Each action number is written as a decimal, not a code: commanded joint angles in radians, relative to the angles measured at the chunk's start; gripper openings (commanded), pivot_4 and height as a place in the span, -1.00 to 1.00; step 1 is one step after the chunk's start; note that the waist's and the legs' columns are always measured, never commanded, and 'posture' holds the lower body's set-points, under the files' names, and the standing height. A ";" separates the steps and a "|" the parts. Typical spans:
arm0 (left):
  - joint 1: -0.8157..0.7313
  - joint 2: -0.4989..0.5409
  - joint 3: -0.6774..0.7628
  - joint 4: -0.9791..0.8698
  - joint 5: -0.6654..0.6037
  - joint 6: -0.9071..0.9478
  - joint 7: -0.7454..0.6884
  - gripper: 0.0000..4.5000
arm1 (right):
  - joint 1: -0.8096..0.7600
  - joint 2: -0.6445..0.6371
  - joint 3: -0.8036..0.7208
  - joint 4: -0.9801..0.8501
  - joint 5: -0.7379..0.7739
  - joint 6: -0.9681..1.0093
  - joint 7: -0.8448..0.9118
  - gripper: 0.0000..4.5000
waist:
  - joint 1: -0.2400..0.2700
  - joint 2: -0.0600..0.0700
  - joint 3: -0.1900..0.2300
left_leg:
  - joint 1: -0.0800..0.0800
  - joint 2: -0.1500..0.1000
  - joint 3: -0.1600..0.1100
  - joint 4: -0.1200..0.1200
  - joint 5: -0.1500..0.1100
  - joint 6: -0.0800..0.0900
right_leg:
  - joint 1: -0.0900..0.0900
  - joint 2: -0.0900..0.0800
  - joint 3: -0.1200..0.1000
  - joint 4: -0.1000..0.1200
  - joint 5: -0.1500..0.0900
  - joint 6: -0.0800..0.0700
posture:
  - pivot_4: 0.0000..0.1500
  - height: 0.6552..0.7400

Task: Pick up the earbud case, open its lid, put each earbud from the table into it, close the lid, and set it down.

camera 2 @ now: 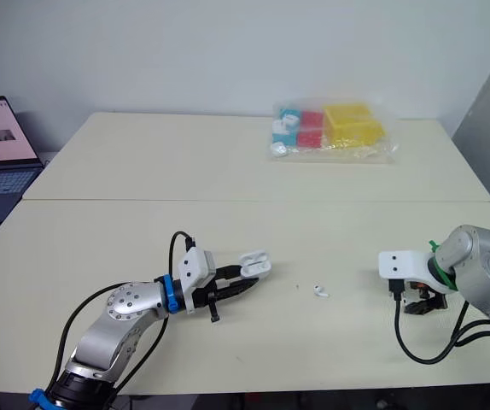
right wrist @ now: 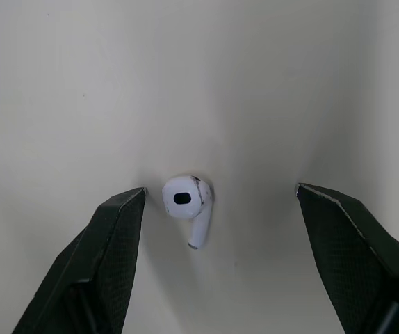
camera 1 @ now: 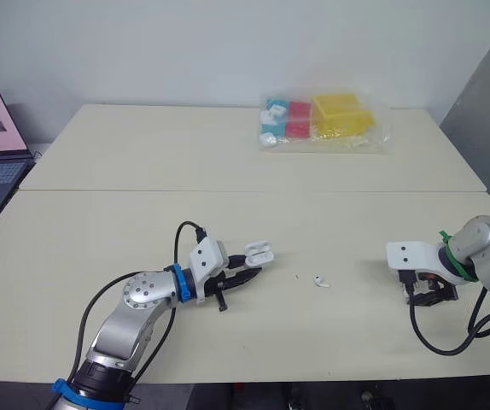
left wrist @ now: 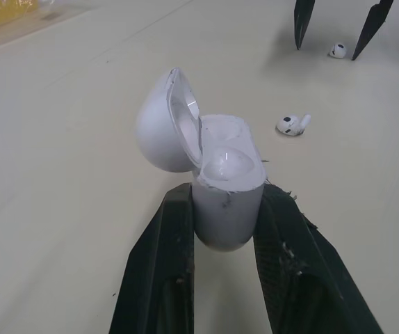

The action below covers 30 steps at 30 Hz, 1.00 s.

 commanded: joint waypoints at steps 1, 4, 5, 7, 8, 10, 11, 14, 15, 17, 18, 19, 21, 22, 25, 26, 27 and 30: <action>0.002 -0.008 -0.001 -0.031 -0.002 -0.020 0.009 -0.65 | -0.005 0.002 -0.006 0.012 -0.014 -0.010 0.016 0.59 | 0.000 0.000 0.000 | 0.000 0.000 0.000 0.000 0.000 0.000 | 0.000 0.000 0.000 0.000 0.000 0.000 | 1.00 1.00; 0.002 -0.008 -0.001 -0.031 -0.002 -0.020 0.008 -0.65 | 0.002 0.005 -0.009 0.006 -0.011 -0.004 0.022 0.52 | 0.000 0.000 0.000 | 0.000 0.000 0.000 0.000 0.000 0.000 | 0.000 0.000 0.000 0.000 0.000 0.000 | 1.00 1.00; 0.002 -0.008 -0.002 -0.030 -0.002 -0.021 0.007 -0.65 | 0.003 0.006 -0.009 0.005 -0.011 -0.004 0.022 0.43 | 0.000 0.000 0.000 | 0.000 0.000 0.000 0.000 0.000 0.000 | 0.000 0.000 0.000 0.000 0.000 0.000 | 1.00 1.00; 0.002 -0.007 -0.002 -0.029 -0.002 -0.021 0.006 -0.65 | 0.004 0.008 -0.011 0.003 -0.011 -0.001 0.022 0.19 | 0.000 0.000 0.000 | 0.000 0.000 0.000 0.000 0.000 0.000 | 0.000 0.000 0.000 0.000 0.000 0.000 | 1.00 1.00; 0.000 -0.007 -0.002 -0.028 -0.002 -0.021 0.005 -0.65 | 0.006 0.009 -0.012 0.000 -0.009 0.004 0.023 0.03 | 0.000 0.000 0.000 | 0.000 0.000 0.000 0.000 0.000 0.000 | 0.000 0.000 0.000 0.000 0.000 0.000 | 1.00 1.00; -0.003 -0.007 -0.003 -0.024 -0.001 -0.022 0.003 -0.65 | 0.008 0.012 -0.015 -0.008 -0.002 0.013 0.027 -0.32 | 0.000 0.000 0.000 | 0.000 0.000 0.000 0.000 0.000 0.000 | 0.000 0.000 0.000 0.000 0.000 0.000 | 1.00 1.00; -0.004 -0.006 -0.004 -0.022 0.000 -0.022 0.001 -0.65 | 0.010 0.013 -0.016 -0.012 0.000 0.017 0.028 -0.48 | 0.000 0.000 0.000 | 0.000 0.000 0.000 0.000 0.000 0.000 | 0.000 0.000 0.000 0.000 0.000 0.000 | 1.00 1.00; -0.009 -0.008 -0.006 -0.019 0.001 -0.023 -0.001 -0.65 | 0.015 0.010 -0.021 -0.026 0.007 0.024 0.034 -0.81 | 0.000 0.000 0.000 | 0.000 0.000 0.000 0.000 0.000 0.000 | 0.000 0.000 0.000 0.000 0.000 0.000 | 1.00 1.00; -0.010 -0.008 -0.006 -0.019 0.001 -0.023 -0.001 -0.65 | 0.018 0.007 -0.025 -0.032 0.011 0.025 0.037 -0.81 | 0.000 0.000 0.000 | 0.000 0.000 0.000 0.000 0.000 0.000 | 0.000 0.000 0.000 0.000 0.000 0.000 | 1.00 1.00; -0.011 -0.007 -0.005 -0.014 0.001 -0.025 -0.004 -0.65 | 0.018 0.006 -0.034 -0.040 0.015 0.028 0.041 -0.81 | 0.001 0.000 0.000 | 0.000 0.000 0.000 0.000 0.000 0.000 | 0.000 0.000 0.000 0.000 0.000 0.000 | 1.00 1.00; -0.012 -0.007 -0.005 -0.013 0.001 -0.025 -0.004 -0.65 | 0.018 0.006 -0.036 -0.043 0.016 0.029 0.042 -0.81 | 0.000 0.000 0.000 | 0.000 0.000 0.000 0.000 0.000 0.000 | 0.000 0.000 0.000 0.000 0.000 0.000 | 1.00 1.00; -0.012 -0.007 -0.005 -0.012 0.001 -0.026 -0.005 -0.65 | 0.018 0.006 -0.038 -0.044 0.016 0.030 0.043 -0.81 | 0.000 0.000 0.000 | 0.000 0.000 0.000 0.000 0.000 0.000 | 0.000 0.000 0.000 0.000 0.000 0.000 | 1.00 1.00; -0.018 -0.010 -0.003 -0.006 -0.001 -0.024 -0.005 -0.65 | 0.012 0.000 -0.062 -0.055 0.032 0.023 0.047 -0.81 | 0.001 0.000 0.000 | 0.000 0.000 0.000 0.000 0.000 0.000 | 0.000 0.000 0.000 0.000 0.000 0.000 | 1.00 1.00; -0.021 -0.011 -0.001 -0.002 -0.003 -0.024 -0.005 -0.65 | 0.007 -0.003 -0.076 -0.061 0.041 0.020 0.049 -0.81 | 0.001 0.000 0.000 | 0.000 0.000 0.000 0.000 0.000 0.000 | 0.000 0.000 0.000 0.000 0.000 0.000 | 1.00 1.00; -0.031 -0.023 0.017 -0.003 -0.036 -0.007 -0.004 -0.65 | -0.025 0.002 -0.182 -0.127 0.148 0.037 0.068 -0.81 | 0.000 0.000 0.000 | 0.000 0.000 0.000 0.000 0.000 0.000 | 0.000 0.000 0.000 0.000 0.000 0.000 | 1.00 1.00; -0.034 -0.027 0.024 -0.008 -0.052 0.001 -0.007 -0.65 | -0.037 0.018 -0.231 -0.164 0.204 0.073 0.067 -0.81 | 0.000 0.001 0.000 | 0.000 0.000 0.000 0.000 0.000 0.000 | 0.000 0.000 0.000 0.000 0.000 0.000 | 1.00 1.00; -0.037 -0.029 0.028 -0.009 -0.062 0.005 -0.010 -0.65 | -0.045 0.029 -0.259 -0.188 0.241 0.100 0.063 -0.81 | -0.002 0.001 0.000 | 0.000 0.000 0.000 0.000 0.000 0.000 | 0.000 0.000 0.000 0.000 0.000 0.000 | 1.00 1.00; -0.055 -0.044 0.042 -0.027 -0.111 0.038 -0.006 -0.65 | -0.077 0.133 -0.374 -0.282 0.394 0.228 0.008 -0.81 | -0.001 0.000 0.000 | 0.000 0.001 -0.001 0.000 0.000 0.000 | 0.000 0.001 -0.001 0.000 0.000 0.000 | 1.00 1.00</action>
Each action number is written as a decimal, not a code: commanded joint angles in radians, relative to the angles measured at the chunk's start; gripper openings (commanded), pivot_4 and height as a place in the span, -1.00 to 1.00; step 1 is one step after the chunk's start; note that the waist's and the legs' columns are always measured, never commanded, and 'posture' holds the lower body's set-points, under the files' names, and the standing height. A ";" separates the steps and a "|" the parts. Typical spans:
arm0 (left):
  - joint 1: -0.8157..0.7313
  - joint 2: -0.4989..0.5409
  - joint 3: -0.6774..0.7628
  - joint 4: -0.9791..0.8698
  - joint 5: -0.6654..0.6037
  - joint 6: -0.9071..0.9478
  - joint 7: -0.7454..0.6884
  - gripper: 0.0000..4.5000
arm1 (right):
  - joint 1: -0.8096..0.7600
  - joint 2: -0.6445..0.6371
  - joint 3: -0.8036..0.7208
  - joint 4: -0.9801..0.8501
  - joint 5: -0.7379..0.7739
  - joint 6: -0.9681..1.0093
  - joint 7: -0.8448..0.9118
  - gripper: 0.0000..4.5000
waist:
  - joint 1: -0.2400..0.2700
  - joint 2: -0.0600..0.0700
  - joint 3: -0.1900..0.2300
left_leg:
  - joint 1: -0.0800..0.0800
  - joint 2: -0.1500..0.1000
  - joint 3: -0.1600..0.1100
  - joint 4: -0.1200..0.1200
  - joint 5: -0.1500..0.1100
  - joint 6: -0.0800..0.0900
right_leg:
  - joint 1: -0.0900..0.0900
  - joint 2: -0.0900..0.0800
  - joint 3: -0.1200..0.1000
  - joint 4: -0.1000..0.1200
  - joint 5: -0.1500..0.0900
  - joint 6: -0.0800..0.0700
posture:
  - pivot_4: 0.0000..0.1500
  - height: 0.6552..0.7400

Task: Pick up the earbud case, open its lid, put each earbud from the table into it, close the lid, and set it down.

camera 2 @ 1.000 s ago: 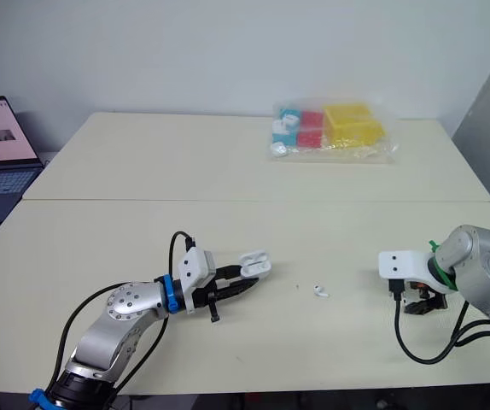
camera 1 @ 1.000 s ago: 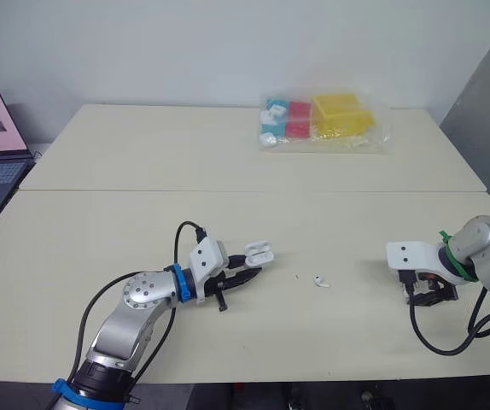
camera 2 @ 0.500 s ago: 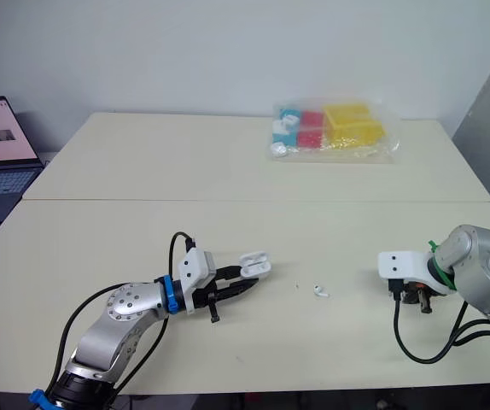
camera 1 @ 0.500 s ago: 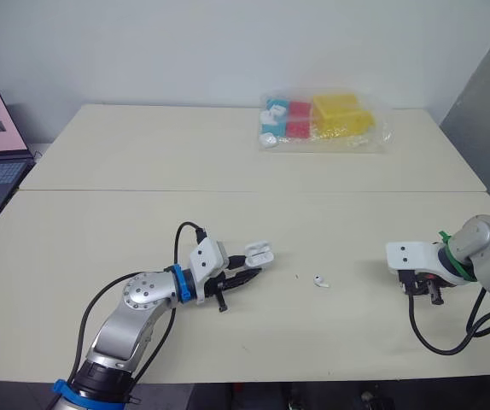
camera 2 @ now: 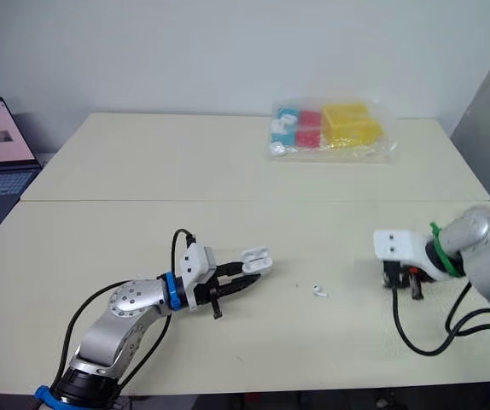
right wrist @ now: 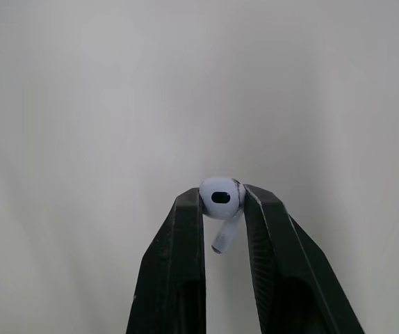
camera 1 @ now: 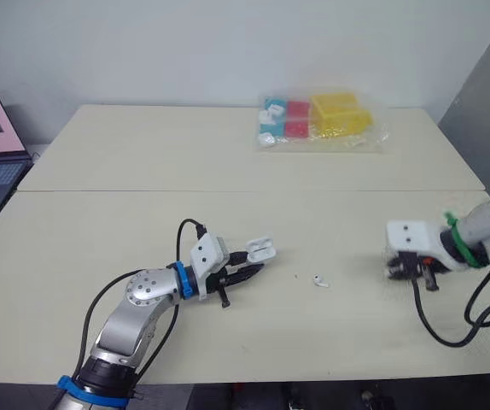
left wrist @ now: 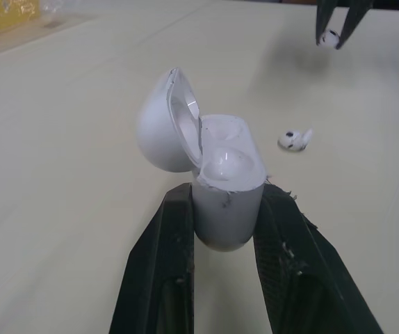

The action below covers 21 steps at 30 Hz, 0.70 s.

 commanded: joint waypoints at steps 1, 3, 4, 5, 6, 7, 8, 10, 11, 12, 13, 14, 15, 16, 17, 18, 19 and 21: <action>-0.032 -0.023 0.035 -0.052 -0.075 0.037 0.007 -0.65 | -0.039 0.131 -0.150 -0.130 0.192 0.165 -0.084 -0.81 | 0.001 0.000 0.000 | 0.000 0.000 0.000 0.000 0.000 0.000 | 0.000 0.000 0.000 0.000 0.000 0.000 | 1.00 1.00; -0.049 -0.030 0.040 -0.058 -0.093 0.057 0.011 -0.65 | -0.059 0.245 -0.213 -0.173 0.282 0.237 -0.160 -0.81 | 0.001 -0.001 0.000 | 0.000 0.000 -0.001 0.000 0.000 0.000 | 0.000 0.001 0.000 0.000 0.000 0.000 | 1.00 1.00; -0.059 -0.032 0.041 -0.062 -0.102 0.070 0.012 -0.65 | -0.065 0.301 -0.235 -0.190 0.311 0.265 -0.210 -0.81 | 0.002 -0.001 0.000 | 0.000 0.000 -0.001 0.000 0.000 0.000 | 0.000 0.000 0.000 0.000 0.000 0.000 | 1.00 1.00; -0.065 -0.033 0.042 -0.063 -0.109 0.080 0.011 -0.65 | -0.068 0.335 -0.246 -0.201 0.330 0.285 -0.246 -0.81 | 0.002 -0.001 0.000 | -0.001 0.000 -0.001 0.001 0.000 0.000 | 0.000 0.000 0.000 0.001 0.000 0.000 | 1.00 1.00; -0.078 -0.038 0.046 -0.066 -0.123 0.095 0.014 -0.65 | -0.068 0.394 -0.263 -0.219 0.360 0.294 -0.292 -0.81 | 0.002 -0.001 0.000 | -0.001 0.000 -0.001 0.001 0.000 0.000 | 0.000 0.000 0.000 0.000 0.000 0.000 | 1.00 1.00; -0.093 -0.042 0.051 -0.070 -0.140 0.114 0.016 -0.65 | -0.059 0.460 -0.276 -0.236 0.383 0.285 -0.347 -0.81 | 0.002 -0.001 0.000 | -0.001 -0.001 0.000 0.001 0.000 0.000 | 0.000 0.000 0.000 0.000 0.000 0.001 | 1.00 1.00; -0.113 -0.050 0.058 -0.079 -0.163 0.139 0.024 -0.65 | -0.039 0.543 -0.281 -0.262 0.394 0.238 -0.413 -0.81 | 0.002 -0.001 0.000 | -0.001 0.000 0.000 0.001 0.000 0.000 | 0.001 0.000 0.000 0.000 0.000 0.001 | 1.00 1.00; -0.140 -0.056 0.069 -0.088 -0.194 0.175 0.034 -0.65 | -0.014 0.641 -0.280 -0.293 0.413 0.195 -0.496 -0.81 | 0.002 -0.001 0.000 | -0.002 0.000 -0.001 0.001 0.000 0.000 | 0.000 0.000 0.000 0.000 0.000 0.001 | 1.00 1.00; -0.151 -0.054 0.070 -0.092 -0.199 0.182 0.033 -0.65 | -0.009 0.686 -0.282 -0.304 0.423 0.202 -0.545 -0.81 | 0.002 -0.001 0.000 | -0.003 0.000 -0.001 0.001 0.000 0.000 | 0.000 0.000 0.000 0.000 0.000 0.001 | 1.00 1.00; -0.161 -0.053 0.071 -0.098 -0.204 0.193 0.037 -0.65 | -0.003 0.724 -0.282 -0.311 0.434 0.208 -0.587 -0.81 | 0.002 -0.001 0.000 | -0.003 0.000 -0.001 0.001 0.000 0.000 | 0.000 0.000 0.000 0.000 0.000 0.001 | 1.00 1.00; -0.169 -0.051 0.072 -0.100 -0.206 0.199 0.037 -0.65 | 0.004 0.747 -0.271 -0.313 0.432 0.195 -0.620 -0.81 | 0.002 -0.001 0.000 | -0.003 0.000 -0.001 0.001 0.000 0.000 | 0.000 0.000 0.000 0.000 0.000 0.001 | 1.00 1.00; -0.174 -0.050 0.072 -0.101 -0.208 0.204 0.037 -0.65 | 0.010 0.758 -0.262 -0.314 0.429 0.183 -0.643 -0.81 | 0.002 -0.001 0.000 | -0.003 0.000 -0.001 0.001 0.000 0.000 | 0.000 0.000 0.000 0.000 0.000 0.001 | 1.00 1.00; -0.182 -0.051 0.075 -0.103 -0.215 0.214 0.041 -0.65 | 0.018 0.765 -0.254 -0.308 0.427 0.168 -0.659 -0.81 | 0.002 -0.001 0.000 | -0.003 -0.001 -0.001 0.001 0.000 0.000 | 0.000 0.000 0.000 0.000 0.000 0.001 | 1.00 1.00; -0.188 -0.052 0.076 -0.105 -0.220 0.220 0.043 -0.65 | 0.023 0.766 -0.248 -0.303 0.428 0.159 -0.671 -0.81 | 0.002 -0.001 0.000 | -0.002 -0.001 -0.001 0.001 0.000 0.000 | 0.000 0.000 0.000 0.000 0.001 0.001 | 1.00 1.00; -0.194 -0.052 0.079 -0.109 -0.227 0.231 0.045 -0.65 | 0.031 0.766 -0.246 -0.291 0.421 0.133 -0.682 -0.81 | 0.002 -0.001 0.000 | -0.003 -0.001 -0.001 0.001 0.000 0.000 | 0.000 0.000 0.000 0.000 0.001 0.001 | 1.00 1.00; -0.198 -0.051 0.082 -0.111 -0.231 0.238 0.045 -0.65 | 0.037 0.763 -0.242 -0.281 0.416 0.111 -0.691 -0.81 | 0.002 -0.001 0.000 | -0.002 -0.001 -0.001 0.001 0.000 0.000 | 0.000 0.000 0.000 0.000 0.001 0.001 | 1.00 1.00; -0.199 -0.048 0.086 -0.115 -0.236 0.247 0.044 -0.65 | 0.046 0.753 -0.236 -0.269 0.405 0.084 -0.696 -0.81 | 0.001 -0.001 0.000 | -0.002 -0.001 -0.001 0.001 0.000 0.000 | 0.000 0.000 0.000 0.000 0.001 0.001 | 1.00 1.00; -0.201 -0.044 0.090 -0.120 -0.243 0.257 0.044 -0.65 | 0.057 0.738 -0.225 -0.254 0.398 0.051 -0.704 -0.81 | 0.001 -0.001 0.000 | -0.002 0.000 -0.001 0.001 0.000 0.000 | 0.000 0.001 0.000 0.000 0.001 0.001 | 1.00 1.00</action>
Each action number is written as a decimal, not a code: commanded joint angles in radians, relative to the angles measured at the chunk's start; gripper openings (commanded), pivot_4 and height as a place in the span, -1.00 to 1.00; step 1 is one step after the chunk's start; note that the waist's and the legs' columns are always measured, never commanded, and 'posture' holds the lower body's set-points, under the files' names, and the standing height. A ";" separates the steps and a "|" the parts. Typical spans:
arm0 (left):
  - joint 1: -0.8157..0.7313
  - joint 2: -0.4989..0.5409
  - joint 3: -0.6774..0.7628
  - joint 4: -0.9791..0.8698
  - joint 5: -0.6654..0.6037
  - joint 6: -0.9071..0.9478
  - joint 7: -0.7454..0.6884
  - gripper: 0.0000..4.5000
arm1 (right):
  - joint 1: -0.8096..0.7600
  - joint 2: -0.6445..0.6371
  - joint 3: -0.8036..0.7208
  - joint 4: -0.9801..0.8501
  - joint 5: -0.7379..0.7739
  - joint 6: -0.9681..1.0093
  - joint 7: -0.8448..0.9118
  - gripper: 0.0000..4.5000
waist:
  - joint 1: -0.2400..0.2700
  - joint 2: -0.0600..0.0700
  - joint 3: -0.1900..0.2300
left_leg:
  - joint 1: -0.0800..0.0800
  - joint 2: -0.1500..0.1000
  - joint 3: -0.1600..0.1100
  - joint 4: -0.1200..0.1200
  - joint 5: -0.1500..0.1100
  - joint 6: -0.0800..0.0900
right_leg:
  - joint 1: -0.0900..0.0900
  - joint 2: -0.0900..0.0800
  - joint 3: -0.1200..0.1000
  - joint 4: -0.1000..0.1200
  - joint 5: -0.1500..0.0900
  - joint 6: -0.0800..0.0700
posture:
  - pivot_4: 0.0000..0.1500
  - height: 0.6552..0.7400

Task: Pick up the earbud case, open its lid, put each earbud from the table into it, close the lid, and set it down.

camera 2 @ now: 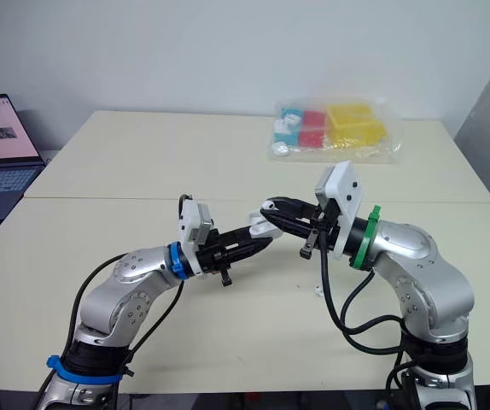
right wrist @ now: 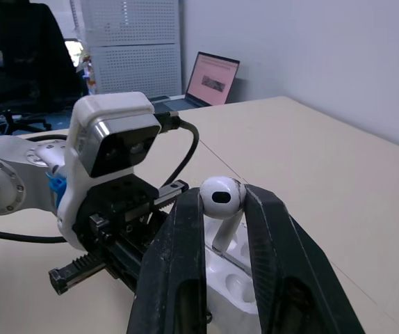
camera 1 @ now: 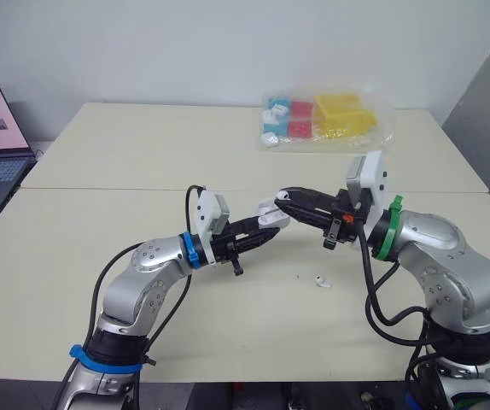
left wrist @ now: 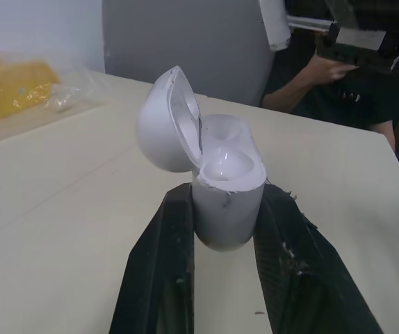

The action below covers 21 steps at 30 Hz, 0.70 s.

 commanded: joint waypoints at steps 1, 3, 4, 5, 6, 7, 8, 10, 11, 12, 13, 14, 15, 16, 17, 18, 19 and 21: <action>-0.020 0.009 0.028 -0.054 -0.035 0.011 -0.001 -0.65 | 0.009 -0.026 0.010 0.004 -0.012 -0.083 -0.020 -0.81 | 0.000 0.000 0.000 | 0.000 0.000 0.000 0.000 0.000 0.000 | 0.000 0.000 0.000 0.000 0.000 0.000 | 1.00 1.00; -0.022 0.010 0.030 -0.057 -0.039 0.016 0.002 -0.65 | 0.015 -0.037 0.021 0.013 -0.012 -0.109 -0.029 -0.81 | 0.000 0.000 0.000 | 0.000 0.000 0.000 0.000 0.000 0.000 | 0.000 0.000 0.000 0.000 0.000 0.000 | 1.00 1.00; -0.022 0.010 0.030 -0.057 -0.041 0.017 0.003 -0.65 | 0.016 -0.041 0.025 0.016 -0.010 -0.118 -0.033 -0.81 | 0.000 0.000 0.000 | 0.000 0.000 0.000 0.000 0.000 0.000 | 0.000 0.000 0.000 0.000 0.000 0.000 | 1.00 1.00; -0.024 0.010 0.031 -0.064 -0.051 0.027 0.006 -0.65 | 0.021 -0.039 0.045 0.020 -0.022 -0.139 -0.040 -0.81 | -0.001 0.000 0.000 | 0.000 0.000 0.000 0.000 0.000 0.000 | 0.000 0.000 0.000 0.000 0.000 0.000 | 1.00 1.00; -0.026 0.010 0.033 -0.069 -0.057 0.035 0.008 -0.65 | 0.025 -0.038 0.060 0.023 -0.030 -0.155 -0.046 -0.81 | -0.001 0.000 0.000 | 0.000 0.000 0.000 0.000 0.000 0.000 | 0.000 0.000 0.000 0.000 0.000 0.000 | 1.00 1.00; -0.027 0.011 0.032 -0.074 -0.063 0.043 0.007 -0.65 | 0.029 -0.037 0.080 0.031 -0.049 -0.185 -0.053 -0.81 | -0.001 0.000 0.000 | 0.000 0.000 0.000 0.000 0.000 0.000 | 0.000 0.000 0.000 0.000 0.000 0.000 | 1.00 1.00; -0.028 0.012 0.032 -0.078 -0.066 0.048 0.007 -0.65 | 0.033 -0.036 0.093 0.037 -0.061 -0.208 -0.058 -0.81 | -0.001 0.000 0.000 | 0.000 0.000 0.000 0.000 0.000 0.000 | 0.000 0.000 0.000 0.000 0.000 0.000 | 1.00 1.00; -0.030 0.011 0.033 -0.077 -0.068 0.050 0.012 -0.65 | 0.038 -0.043 0.110 0.047 -0.074 -0.237 -0.059 -0.81 | -0.001 0.000 0.000 | 0.000 0.000 0.000 0.000 0.000 0.000 | 0.000 0.001 0.000 0.000 0.000 0.000 | 1.00 1.00; -0.031 0.012 0.032 -0.077 -0.068 0.050 0.012 -0.65 | 0.039 -0.045 0.115 0.050 -0.075 -0.243 -0.061 -0.81 | -0.001 0.000 0.000 | 0.000 0.000 0.000 0.000 0.000 0.000 | 0.000 0.001 0.000 0.000 0.000 0.000 | 1.00 1.00; -0.031 0.013 0.032 -0.077 -0.069 0.049 0.012 -0.65 | 0.041 -0.046 0.118 0.052 -0.076 -0.249 -0.062 -0.81 | -0.001 0.000 0.000 | 0.000 0.000 0.000 0.000 0.000 0.000 | 0.000 0.001 0.000 0.000 0.000 0.000 | 1.00 1.00; -0.033 0.012 0.033 -0.077 -0.071 0.051 0.014 -0.65 | 0.044 -0.051 0.123 0.053 -0.080 -0.255 -0.060 -0.81 | -0.001 0.000 0.000 | 0.000 0.000 0.000 0.000 0.000 0.000 | 0.000 0.000 0.000 0.000 0.000 0.000 | 1.00 1.00; -0.036 0.010 0.036 -0.079 -0.079 0.058 0.019 -0.65 | 0.052 -0.063 0.133 0.057 -0.097 -0.278 -0.052 -0.81 | -0.001 0.000 0.000 | 0.000 0.000 0.000 0.000 0.000 0.000 | 0.000 0.000 0.000 0.000 0.000 0.000 | 1.00 1.00; -0.038 0.009 0.038 -0.081 -0.085 0.063 0.023 -0.65 | 0.059 -0.074 0.141 0.060 -0.109 -0.295 -0.046 -0.81 | -0.001 0.000 0.000 | 0.000 0.000 0.000 0.000 0.000 0.000 | 0.000 0.000 0.000 0.000 0.000 0.000 | 1.00 1.00; -0.037 0.010 0.039 -0.083 -0.088 0.065 0.023 -0.65 | 0.066 -0.081 0.144 0.064 -0.115 -0.307 -0.046 -0.81 | -0.001 0.000 0.000 | 0.000 0.000 0.000 0.000 0.000 0.000 | 0.000 0.000 0.000 0.000 0.000 0.000 | 1.00 1.00; -0.035 0.012 0.039 -0.084 -0.088 0.065 0.024 -0.65 | 0.071 -0.088 0.145 0.065 -0.119 -0.317 -0.044 -0.81 | -0.001 0.000 0.000 | 0.000 0.000 0.000 0.000 0.000 0.000 | 0.000 0.000 0.000 -0.001 0.000 0.000 | 1.00 1.00; -0.034 0.014 0.038 -0.085 -0.087 0.065 0.025 -0.65 | 0.074 -0.092 0.145 0.067 -0.119 -0.323 -0.044 -0.81 | -0.001 0.000 0.000 | 0.000 0.000 0.000 0.000 0.000 0.000 | 0.000 0.000 0.000 -0.001 0.000 0.000 | 1.00 1.00; -0.031 0.015 0.039 -0.087 -0.087 0.066 0.026 -0.65 | 0.078 -0.098 0.147 0.067 -0.122 -0.330 -0.042 -0.81 | -0.001 0.000 0.000 | 0.000 0.000 0.000 0.000 0.000 0.000 | 0.000 0.000 0.000 -0.001 0.000 0.000 | 1.00 1.00; -0.027 0.019 0.039 -0.088 -0.082 0.065 0.025 -0.65 | 0.079 -0.103 0.147 0.068 -0.119 -0.335 -0.043 -0.81 | -0.001 0.000 0.000 | 0.000 0.000 0.000 0.000 0.000 0.000 | 0.000 0.001 0.000 0.000 0.000 0.000 | 1.00 1.00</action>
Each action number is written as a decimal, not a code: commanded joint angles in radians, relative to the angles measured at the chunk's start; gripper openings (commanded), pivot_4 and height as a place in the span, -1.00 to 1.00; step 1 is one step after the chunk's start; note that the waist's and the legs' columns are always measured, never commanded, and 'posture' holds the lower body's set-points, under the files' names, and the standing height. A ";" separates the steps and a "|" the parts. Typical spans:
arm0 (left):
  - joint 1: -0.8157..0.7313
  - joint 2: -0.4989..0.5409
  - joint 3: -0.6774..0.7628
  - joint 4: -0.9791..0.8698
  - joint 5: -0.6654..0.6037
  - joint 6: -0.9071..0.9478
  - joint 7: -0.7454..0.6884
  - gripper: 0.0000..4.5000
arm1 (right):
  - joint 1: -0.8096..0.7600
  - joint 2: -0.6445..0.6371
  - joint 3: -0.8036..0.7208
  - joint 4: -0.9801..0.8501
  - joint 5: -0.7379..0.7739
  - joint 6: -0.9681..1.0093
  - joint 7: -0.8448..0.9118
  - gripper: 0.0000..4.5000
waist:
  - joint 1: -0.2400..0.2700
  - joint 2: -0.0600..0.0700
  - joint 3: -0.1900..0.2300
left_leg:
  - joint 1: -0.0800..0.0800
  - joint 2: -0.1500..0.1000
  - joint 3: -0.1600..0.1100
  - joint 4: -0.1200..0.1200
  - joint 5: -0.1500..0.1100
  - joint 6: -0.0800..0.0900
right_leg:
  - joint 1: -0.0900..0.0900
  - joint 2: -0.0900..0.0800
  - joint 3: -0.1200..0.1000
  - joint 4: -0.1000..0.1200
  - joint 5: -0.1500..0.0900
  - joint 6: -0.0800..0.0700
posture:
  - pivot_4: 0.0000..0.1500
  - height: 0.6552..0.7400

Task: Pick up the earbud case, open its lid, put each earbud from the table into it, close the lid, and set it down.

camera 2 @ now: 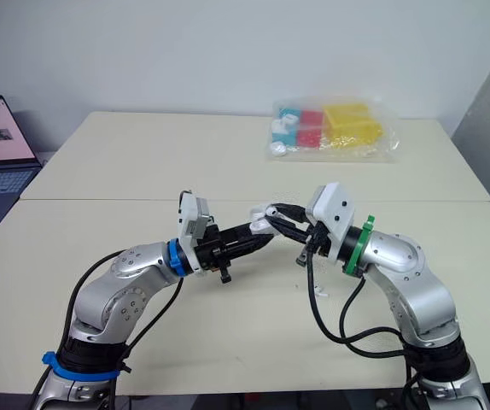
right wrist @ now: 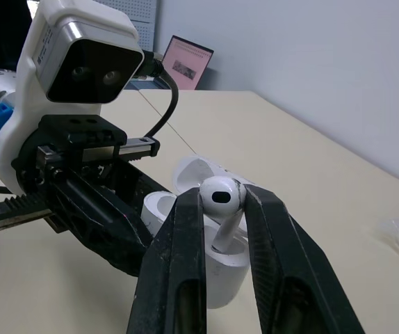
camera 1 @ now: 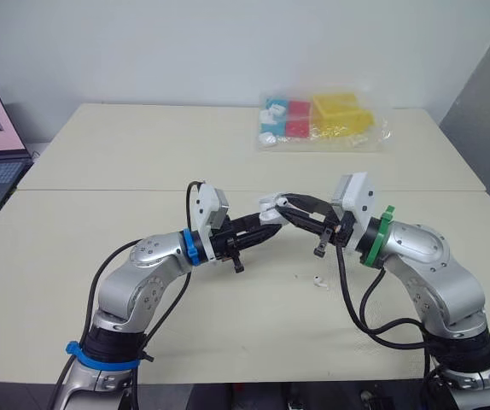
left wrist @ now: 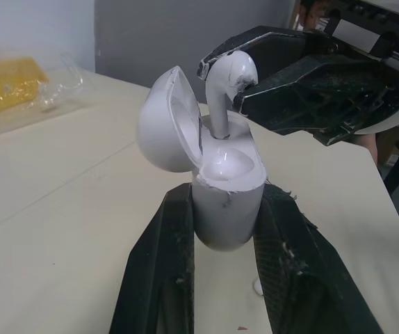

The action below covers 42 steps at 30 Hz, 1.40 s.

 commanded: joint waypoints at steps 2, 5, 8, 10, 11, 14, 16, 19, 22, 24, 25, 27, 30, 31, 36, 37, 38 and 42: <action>-0.011 0.007 0.031 -0.054 -0.022 -0.011 0.001 -0.65 | 0.007 -0.013 -0.001 -0.012 0.001 -0.031 0.000 -0.81 | 0.000 0.000 0.000 | 0.000 0.000 0.000 0.000 0.000 0.000 | 0.000 0.000 0.000 0.000 0.000 0.000 | 1.00 1.00; -0.010 0.005 0.031 -0.060 -0.022 -0.014 0.003 -0.65 | 0.010 -0.032 0.017 -0.004 -0.026 -0.053 0.005 -0.81 | 0.000 0.000 0.000 | 0.000 0.000 0.000 0.000 0.000 0.000 | 0.000 0.000 0.000 0.000 0.000 0.000 | 1.00 1.00; -0.010 0.005 0.028 -0.062 -0.013 -0.023 0.003 -0.65 | 0.008 -0.043 0.034 -0.001 -0.040 -0.054 0.003 -0.81 | 0.000 0.000 0.000 | 0.000 0.000 0.000 0.000 0.000 0.000 | 0.000 0.000 0.000 0.000 0.000 0.000 | 1.00 1.00; -0.011 0.005 0.029 -0.062 -0.010 -0.026 0.003 -0.65 | 0.002 -0.050 0.035 -0.015 -0.019 0.000 0.001 -0.81 | 0.000 0.000 0.000 | 0.000 0.000 0.000 0.000 0.000 0.000 | 0.000 0.000 0.000 0.000 0.000 0.000 | 1.00 1.00; -0.011 0.005 0.029 -0.062 -0.009 -0.027 0.003 -0.65 | 0.002 -0.045 0.029 -0.021 0.001 0.023 0.000 -0.81 | 0.000 0.000 0.000 | 0.000 0.000 0.000 0.000 0.000 0.000 | 0.000 0.000 0.000 0.000 0.000 0.000 | 1.00 1.00; -0.013 0.007 0.024 -0.060 0.002 -0.037 -0.002 -0.65 | -0.006 -0.034 0.005 -0.036 0.056 0.060 -0.003 -0.81 | 0.000 0.000 0.000 | 0.000 0.000 0.000 0.000 0.000 0.000 | 0.000 0.000 0.000 0.000 0.000 0.000 | 1.00 1.00; -0.014 0.005 0.024 -0.058 0.001 -0.035 -0.001 -0.65 | -0.012 -0.037 0.003 -0.037 0.053 0.065 -0.013 -0.48 | 0.001 0.000 0.000 | 0.000 0.000 0.000 0.000 0.000 0.000 | 0.000 0.000 0.000 0.000 0.000 0.000 | 1.00 1.00; -0.012 0.005 0.019 -0.057 0.003 -0.039 -0.004 -0.65 | -0.019 -0.047 -0.001 -0.046 0.059 0.082 -0.021 -0.07 | 0.001 0.000 0.000 | 0.000 0.000 0.000 0.000 0.000 0.000 | 0.000 0.000 0.000 0.000 0.000 0.000 | 1.00 1.00; -0.009 0.007 0.017 -0.053 0.009 -0.043 -0.007 -0.65 | -0.018 -0.055 -0.012 -0.062 0.076 0.098 -0.019 0.08 | 0.001 0.000 0.000 | 0.000 0.000 0.000 0.000 0.000 0.000 | 0.000 0.000 0.000 0.000 0.000 0.000 | 1.00 1.00; -0.008 0.010 0.014 -0.050 0.015 -0.048 -0.011 -0.65 | -0.016 -0.059 -0.028 -0.076 0.101 0.118 -0.020 0.08 | 0.001 0.000 0.000 | 0.000 0.000 0.000 0.000 0.000 0.000 | 0.000 0.000 0.000 0.000 0.000 0.000 | 1.00 1.00; -0.008 0.010 0.014 -0.048 0.018 -0.050 -0.011 -0.65 | -0.019 -0.062 -0.040 -0.084 0.116 0.129 -0.023 0.08 | 0.001 0.000 0.000 | 0.000 0.000 0.000 0.000 0.000 0.000 | 0.000 0.000 0.000 0.000 0.000 0.000 | 1.00 1.00; -0.006 0.013 0.013 -0.043 0.026 -0.056 -0.009 -0.65 | -0.025 -0.078 -0.072 -0.107 0.161 0.167 -0.023 0.08 | 0.001 0.000 0.000 | 0.000 0.000 0.000 0.000 0.000 0.000 | 0.000 0.000 0.000 0.000 0.000 0.000 | 1.00 1.00; 0.004 0.015 0.015 -0.024 0.054 -0.083 0.003 -0.65 | -0.020 -0.165 -0.166 -0.158 0.276 0.276 0.007 0.08 | 0.001 0.000 0.000 | -0.001 0.000 0.000 0.000 0.000 0.000 | 0.000 0.000 0.000 -0.001 0.000 0.000 | 1.00 1.00; 0.008 0.017 0.012 -0.015 0.075 -0.104 0.004 -0.65 | -0.010 -0.204 -0.183 -0.165 0.292 0.309 0.013 0.08 | 0.002 0.000 0.000 | -0.001 0.000 0.000 0.000 0.000 0.000 | 0.000 0.000 0.000 -0.001 0.000 0.000 | 1.00 1.00; 0.029 0.040 -0.015 0.017 0.148 -0.187 -0.030 -0.65 | 0.042 -0.445 -0.054 -0.199 0.190 0.465 -0.022 0.08 | 0.003 -0.001 0.000 | -0.001 0.000 0.000 -0.001 0.000 0.000 | 0.000 -0.001 0.000 -0.002 0.000 0.000 | 1.00 1.00; 0.033 0.042 -0.019 0.020 0.157 -0.198 -0.037 -0.65 | 0.041 -0.465 -0.027 -0.200 0.177 0.484 -0.037 0.08 | 0.003 -0.001 0.001 | -0.001 0.000 0.000 -0.002 0.000 0.000 | 0.000 -0.001 0.000 -0.003 0.000 -0.001 | 1.00 1.00; 0.035 0.043 -0.026 0.022 0.164 -0.208 -0.044 -0.65 | 0.034 -0.463 -0.010 -0.196 0.191 0.532 -0.052 0.08 | 0.001 -0.001 0.001 | -0.001 0.000 0.000 -0.002 0.000 0.000 | -0.001 -0.001 0.000 -0.003 0.000 -0.001 | 1.00 1.00; 0.048 0.048 -0.049 0.020 0.186 -0.240 -0.068 -0.65 | 0.030 -0.463 0.119 -0.180 0.127 0.535 -0.062 0.08 | -0.001 -0.001 0.001 | -0.001 0.000 0.000 -0.002 0.000 0.000 | -0.001 0.000 0.000 -0.002 0.000 0.000 | 1.00 1.00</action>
